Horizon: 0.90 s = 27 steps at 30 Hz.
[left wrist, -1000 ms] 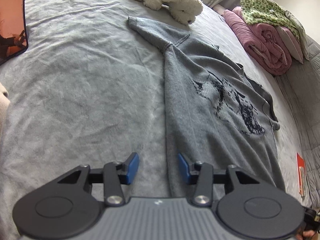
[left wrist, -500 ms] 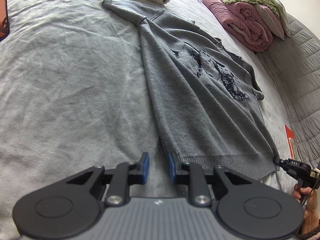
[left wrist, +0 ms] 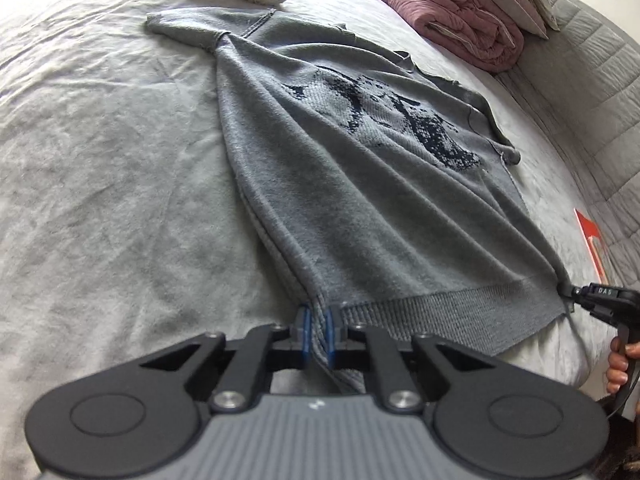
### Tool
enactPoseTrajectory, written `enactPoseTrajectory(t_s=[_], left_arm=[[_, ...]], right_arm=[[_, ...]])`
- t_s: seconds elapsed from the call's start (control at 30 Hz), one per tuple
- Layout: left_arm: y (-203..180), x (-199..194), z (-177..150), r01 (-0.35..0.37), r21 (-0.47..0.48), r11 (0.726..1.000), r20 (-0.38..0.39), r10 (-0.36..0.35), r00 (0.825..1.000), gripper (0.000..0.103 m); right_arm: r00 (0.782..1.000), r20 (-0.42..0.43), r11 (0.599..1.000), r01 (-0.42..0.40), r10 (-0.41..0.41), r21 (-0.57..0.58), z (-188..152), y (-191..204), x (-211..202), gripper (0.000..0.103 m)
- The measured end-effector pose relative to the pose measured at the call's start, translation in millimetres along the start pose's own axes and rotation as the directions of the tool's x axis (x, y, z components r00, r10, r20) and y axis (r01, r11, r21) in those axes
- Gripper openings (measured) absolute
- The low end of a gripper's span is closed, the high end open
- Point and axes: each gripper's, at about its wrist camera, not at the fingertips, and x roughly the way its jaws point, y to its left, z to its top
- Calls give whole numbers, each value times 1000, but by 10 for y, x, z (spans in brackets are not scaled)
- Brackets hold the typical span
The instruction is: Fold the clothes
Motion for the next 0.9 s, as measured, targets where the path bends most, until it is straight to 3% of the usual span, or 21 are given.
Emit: enactPoseTrajectory(t_s=[0.23,0.37,0.5,0.67,0.9], left_arm=[[284,-339,-38,97,-161,982,37,-92,995,6],[429,-485,-79,106,-217,970,53,-96,994,5],[461,-682,-47,99,-210,973,86,-83,993,5],[408,-849,-12,57,-135,989,82,-47,996,5],[465,-695,-113,-7,-85,996,-2,7,1000,5]], right_arm=[[999,-10,999,-34,34,10,-4,-30,-74,5],[995,-38,994,-94,96,48,-30,-72,-163,5],[983,-64,984,-169,173,64,-49,-47,-313,5],[970,-85,974,-225,227,31,-78,-3,-518,5],[969,-176,982,-184,176,-32,-232,23,-437,5]])
